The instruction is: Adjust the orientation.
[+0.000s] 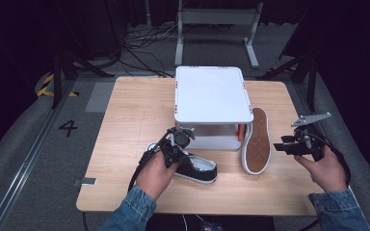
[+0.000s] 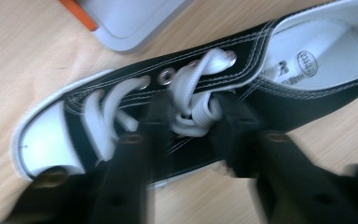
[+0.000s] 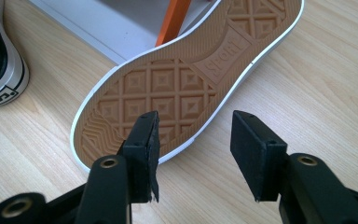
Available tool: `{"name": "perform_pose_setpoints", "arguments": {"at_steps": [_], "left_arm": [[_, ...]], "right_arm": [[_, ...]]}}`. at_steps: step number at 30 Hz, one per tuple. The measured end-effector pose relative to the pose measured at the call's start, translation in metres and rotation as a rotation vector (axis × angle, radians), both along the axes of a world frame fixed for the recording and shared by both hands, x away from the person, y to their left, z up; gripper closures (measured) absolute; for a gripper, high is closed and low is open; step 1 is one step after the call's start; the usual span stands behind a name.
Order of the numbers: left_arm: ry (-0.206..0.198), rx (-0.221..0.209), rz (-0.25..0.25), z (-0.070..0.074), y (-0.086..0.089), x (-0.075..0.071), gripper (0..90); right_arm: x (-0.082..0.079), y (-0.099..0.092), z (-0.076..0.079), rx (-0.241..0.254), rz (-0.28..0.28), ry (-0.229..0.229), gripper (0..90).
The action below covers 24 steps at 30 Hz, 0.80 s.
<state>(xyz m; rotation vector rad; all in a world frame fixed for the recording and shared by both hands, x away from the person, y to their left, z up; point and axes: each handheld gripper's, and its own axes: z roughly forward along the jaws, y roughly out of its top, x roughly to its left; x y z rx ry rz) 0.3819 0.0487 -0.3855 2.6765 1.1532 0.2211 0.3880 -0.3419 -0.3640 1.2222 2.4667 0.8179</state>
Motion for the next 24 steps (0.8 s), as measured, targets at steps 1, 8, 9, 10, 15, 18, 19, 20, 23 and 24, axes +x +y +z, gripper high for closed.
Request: {"name": "perform_pose_setpoints", "arguments": {"at_steps": [1,8,9,10,15,18,19,20,23,24], "left_arm": [[0.000,0.000,0.000,0.000,0.000,0.000,78.4],[0.009,-0.035,-0.075,0.014,0.014,-0.016,87.2],[0.035,-0.050,-0.083,0.017,0.018,-0.020,87.2],[0.053,-0.064,-0.093,0.018,0.022,-0.023,87.2],[0.105,-0.051,-0.109,0.025,0.037,-0.038,86.9],[0.093,-0.044,-0.103,0.028,0.039,-0.038,87.0],[0.096,-0.047,-0.099,0.028,0.039,-0.037,87.0],[0.111,-0.058,-0.105,0.027,0.039,-0.037,86.9],[0.152,-0.058,-0.158,0.019,0.031,-0.038,85.5],[0.152,-0.058,-0.158,0.019,0.031,-0.038,84.9]], "right_arm": [[0.001,0.001,0.001,-0.001,0.002,-0.001,53.1],[0.006,0.005,0.001,-0.001,0.018,-0.004,53.0],[0.006,0.005,0.001,0.002,0.015,-0.003,53.0],[0.007,0.005,0.001,0.005,0.015,-0.002,53.0],[0.010,0.006,0.001,0.010,0.021,-0.001,53.0],[0.011,0.010,0.001,0.009,0.029,0.000,52.8],[0.011,0.011,0.001,0.004,0.035,-0.002,52.9],[0.011,0.011,0.001,0.006,0.037,-0.001,52.8],[0.012,0.013,-0.001,-0.003,0.039,0.002,52.7],[0.012,0.013,-0.001,-0.003,0.039,0.002,52.7]]}}
